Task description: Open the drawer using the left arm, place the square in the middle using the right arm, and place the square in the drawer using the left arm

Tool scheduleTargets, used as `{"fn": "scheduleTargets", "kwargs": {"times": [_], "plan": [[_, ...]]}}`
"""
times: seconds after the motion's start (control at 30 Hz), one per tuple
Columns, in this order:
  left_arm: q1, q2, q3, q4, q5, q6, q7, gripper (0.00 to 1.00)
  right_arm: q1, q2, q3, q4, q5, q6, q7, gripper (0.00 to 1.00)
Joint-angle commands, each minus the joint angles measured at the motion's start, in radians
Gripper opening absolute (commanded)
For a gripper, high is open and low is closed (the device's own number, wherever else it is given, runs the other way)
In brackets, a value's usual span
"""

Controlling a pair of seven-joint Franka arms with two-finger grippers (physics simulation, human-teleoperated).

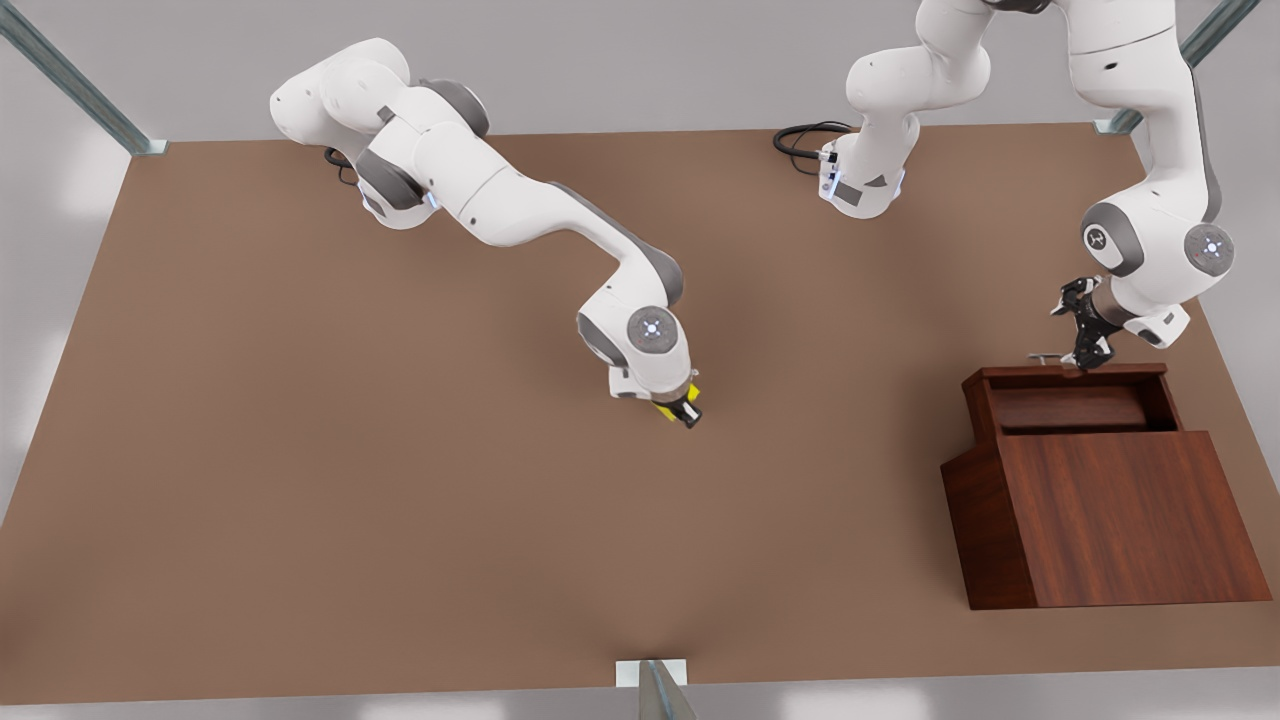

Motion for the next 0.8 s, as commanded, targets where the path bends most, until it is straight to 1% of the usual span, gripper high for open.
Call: {"fn": "scheduleTargets", "kwargs": {"times": [0.0,0.03,0.17,0.2,0.23,0.27,0.3,0.33,0.4,0.43,0.47,0.5,0.53,0.57,0.6,0.63,0.67,0.7,0.73,0.77], "plan": [[0.002,0.000,0.000,0.000,0.000,-0.003,0.000,1.00,0.000,0.002,0.000,0.002,0.006,-0.031,-0.002,0.56],[0.000,-0.006,-0.001,0.000,0.002,-0.009,0.000,1.00,0.005,0.002,0.000,-0.018,0.000,-0.028,0.003,1.00],[0.000,-0.020,-0.001,0.000,0.002,-0.040,-0.002,1.00,0.006,-0.001,0.000,-0.038,-0.002,0.000,0.023,1.00],[0.000,-0.020,-0.001,0.000,0.002,-0.040,-0.002,1.00,0.006,-0.001,0.000,-0.041,-0.008,0.000,0.049,0.96],[0.000,-0.020,0.000,0.000,0.002,-0.046,-0.002,1.00,0.006,-0.004,0.000,-0.042,-0.009,-0.008,0.050,0.57],[0.000,-0.020,-0.001,0.000,0.002,-0.054,-0.003,1.00,0.005,-0.006,0.000,-0.042,-0.009,-0.015,0.049,0.32],[0.000,-0.020,-0.001,0.000,0.002,-0.054,-0.003,1.00,0.006,-0.004,0.000,-0.042,-0.009,-0.017,0.049,0.68],[0.000,-0.020,-0.001,0.000,0.002,-0.058,-0.003,1.00,0.006,-0.004,0.000,-0.042,-0.029,-0.017,0.050,1.00],[0.000,-0.020,0.000,0.000,0.002,-0.063,-0.003,1.00,0.005,-0.007,0.000,-0.042,-0.026,-0.017,0.049,0.34],[0.000,-0.023,-0.001,0.002,0.002,-0.068,-0.005,1.00,0.005,-0.007,0.000,-0.042,-0.031,-0.017,0.050,0.76],[-0.001,-0.035,-0.003,0.009,0.000,-0.094,-0.008,1.00,-0.003,-0.009,0.000,-0.041,-0.023,-0.022,0.033,0.27],[-0.006,-0.043,-0.009,0.026,0.000,-0.126,-0.037,1.00,-0.012,-0.015,0.000,-0.045,-0.029,-0.035,0.044,0.21],[-0.009,-0.046,-0.014,0.081,0.000,-0.225,-0.049,1.00,0.005,-0.012,0.000,-0.039,-0.023,-0.058,0.078,0.39],[-0.011,-0.057,-0.031,0.155,-0.003,-0.333,-0.052,1.00,0.002,-0.012,0.000,-0.038,-0.033,-0.058,0.084,0.67],[-0.012,-0.057,-0.064,0.202,-0.008,-0.379,-0.064,1.00,0.012,-0.010,-0.001,-0.042,-0.072,-0.057,0.087,1.00],[-0.012,-0.057,-0.089,0.242,-0.008,-0.420,-0.068,1.00,-0.004,-0.013,0.002,-0.041,-0.065,-0.058,0.093,0.21],[-0.012,-0.055,-0.124,0.293,-0.008,-0.474,-0.068,1.00,-0.006,-0.013,0.006,-0.041,-0.065,-0.057,0.104,1.00],[-0.012,-0.057,-0.170,0.342,0.000,-0.528,-0.060,1.00,0.005,-0.010,0.005,-0.041,-0.069,-0.055,0.104,1.00],[-0.012,-0.054,-0.213,0.392,0.003,-0.583,-0.048,1.00,-0.009,-0.012,0.008,-0.035,-0.054,-0.057,0.116,0.22],[-0.012,-0.048,-0.262,0.457,0.012,-0.652,0.004,1.00,0.006,-0.012,0.005,-0.035,-0.052,-0.057,0.127,1.00]]}}
